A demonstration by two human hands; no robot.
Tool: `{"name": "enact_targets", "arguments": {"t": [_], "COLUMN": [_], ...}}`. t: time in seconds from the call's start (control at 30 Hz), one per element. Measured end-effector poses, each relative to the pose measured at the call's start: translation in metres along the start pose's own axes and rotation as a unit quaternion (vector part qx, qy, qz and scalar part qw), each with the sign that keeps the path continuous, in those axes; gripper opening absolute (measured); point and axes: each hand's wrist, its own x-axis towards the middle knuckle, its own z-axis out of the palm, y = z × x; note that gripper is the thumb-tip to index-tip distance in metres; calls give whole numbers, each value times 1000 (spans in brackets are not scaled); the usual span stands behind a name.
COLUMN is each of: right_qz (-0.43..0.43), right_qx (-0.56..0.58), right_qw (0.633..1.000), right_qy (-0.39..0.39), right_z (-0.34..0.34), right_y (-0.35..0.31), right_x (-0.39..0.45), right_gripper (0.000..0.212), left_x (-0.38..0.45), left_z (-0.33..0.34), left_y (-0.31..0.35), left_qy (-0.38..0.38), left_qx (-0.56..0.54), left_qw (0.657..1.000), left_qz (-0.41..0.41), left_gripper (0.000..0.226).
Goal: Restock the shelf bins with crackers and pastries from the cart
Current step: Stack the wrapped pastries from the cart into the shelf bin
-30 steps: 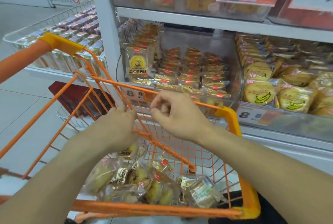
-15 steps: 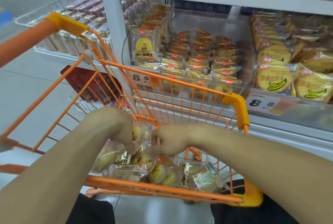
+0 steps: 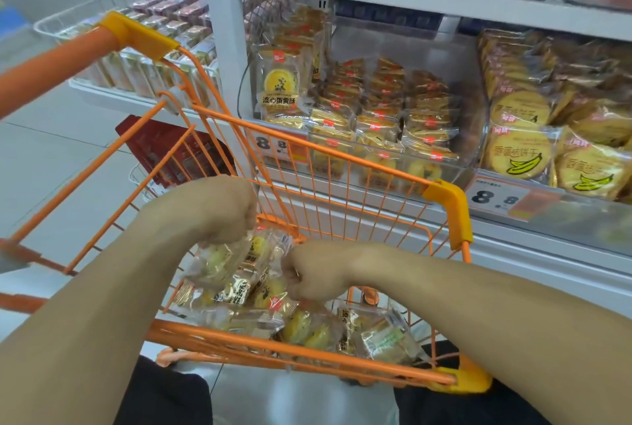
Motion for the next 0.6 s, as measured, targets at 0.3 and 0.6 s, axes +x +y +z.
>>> {"name": "enact_targets", "arguments": {"t": [0.3,0.6], "right_qz": [54,36], "right_qx": [287,500], "right_qw": [948,832], "right_qy": [130,238], "right_z": [-53,-90], "right_y": [17,39], "right_x": [-44,-91], "right_gripper": [31,10], "left_x": [-5,-9], "left_z": [-12,-18], "left_y": [-10,-12], "left_qy": [207,299], "left_qx": [-171,-329], "left_qw": [963,887], "left_qz": [10,123], "left_gripper": [26,39]}}
